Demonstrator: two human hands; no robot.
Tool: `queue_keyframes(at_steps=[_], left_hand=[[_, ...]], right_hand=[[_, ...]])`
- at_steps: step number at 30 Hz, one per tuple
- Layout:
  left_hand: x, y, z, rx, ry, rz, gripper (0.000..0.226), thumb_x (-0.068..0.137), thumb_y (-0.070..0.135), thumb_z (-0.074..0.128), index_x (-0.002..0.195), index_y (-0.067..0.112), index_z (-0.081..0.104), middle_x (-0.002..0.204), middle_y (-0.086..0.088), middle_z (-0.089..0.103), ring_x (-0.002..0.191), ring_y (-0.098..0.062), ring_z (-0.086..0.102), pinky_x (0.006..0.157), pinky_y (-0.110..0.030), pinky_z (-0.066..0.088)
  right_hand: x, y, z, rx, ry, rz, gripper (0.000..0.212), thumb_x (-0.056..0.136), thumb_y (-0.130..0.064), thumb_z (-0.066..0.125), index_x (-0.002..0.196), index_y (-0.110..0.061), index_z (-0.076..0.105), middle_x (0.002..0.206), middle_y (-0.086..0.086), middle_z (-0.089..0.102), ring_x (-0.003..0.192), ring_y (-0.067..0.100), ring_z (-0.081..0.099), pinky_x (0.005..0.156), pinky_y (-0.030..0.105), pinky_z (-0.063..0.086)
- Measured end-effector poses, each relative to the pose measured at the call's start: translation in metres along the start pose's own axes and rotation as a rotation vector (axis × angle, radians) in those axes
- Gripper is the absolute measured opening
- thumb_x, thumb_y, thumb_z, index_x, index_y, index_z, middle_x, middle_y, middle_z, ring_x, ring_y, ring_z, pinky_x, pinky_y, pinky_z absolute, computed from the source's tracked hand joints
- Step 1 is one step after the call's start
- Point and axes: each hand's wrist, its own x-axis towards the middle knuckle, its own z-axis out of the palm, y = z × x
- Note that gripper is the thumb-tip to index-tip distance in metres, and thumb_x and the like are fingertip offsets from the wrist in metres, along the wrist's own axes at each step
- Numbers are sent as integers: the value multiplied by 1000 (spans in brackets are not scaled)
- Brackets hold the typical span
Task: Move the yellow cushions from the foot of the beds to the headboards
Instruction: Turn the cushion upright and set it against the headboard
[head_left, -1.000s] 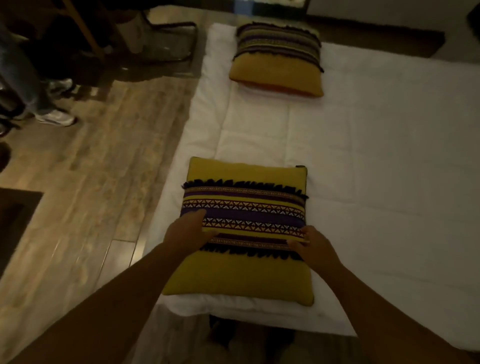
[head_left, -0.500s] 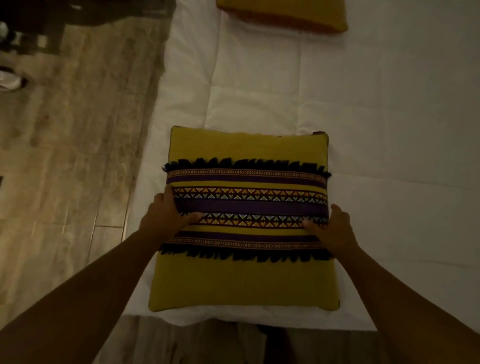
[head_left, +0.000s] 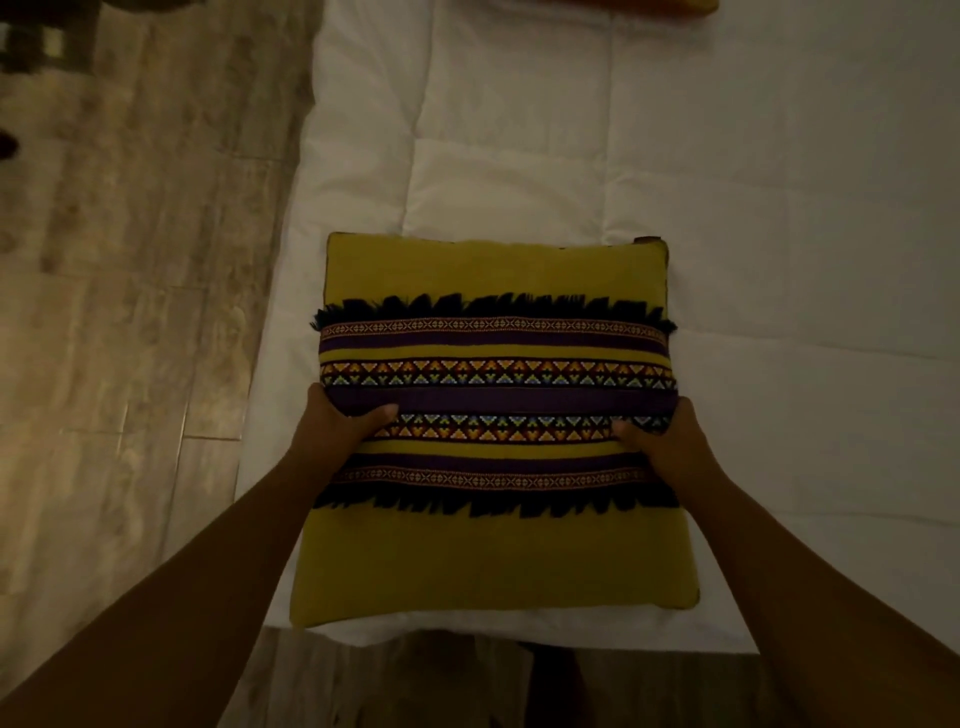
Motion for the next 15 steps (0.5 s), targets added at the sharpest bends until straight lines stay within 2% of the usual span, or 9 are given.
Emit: queue_keyframes(at_steps=[4,7,10,13,15], left_hand=[[-31,-9,8,-152,35,-7,90,61,41,89,132,22,37,128,-5,57,112,-25,61,91,-46,54],[-56,-19,24,-272,81,-32,88,64,39,88,134,23,37,129,-5,58,113,-26,61,91,-48,55],[-82,-26,51,-431,124,-59,81,72,29,85,135,26,35,130,-5,57,116,-26,60,88,-43,55],[-104,-29,83,-514,163,-116,88,71,33,82,141,24,29,137,-9,52,124,-29,55,101,-52,49],[-118,-32,102,-515,183,-183,98,70,40,81,148,23,23,145,-10,47,131,-29,49,109,-54,42]], right_hand=[[3,-30,-18,-46,-61,-100,61,82,-22,80,135,-11,53,128,11,64,115,30,62,95,49,53],[15,-61,-32,-66,-74,-134,49,82,-24,81,125,-19,58,118,1,66,111,27,63,94,46,53],[36,-95,-36,-152,-62,-158,60,81,-23,82,133,-11,54,128,11,62,117,32,60,98,50,51],[59,-129,-32,-264,-86,-206,64,81,-20,81,137,-9,52,134,15,59,120,33,58,103,53,48],[69,-148,-28,-321,-105,-245,61,81,-21,81,135,-12,54,128,10,61,113,27,59,98,46,50]])
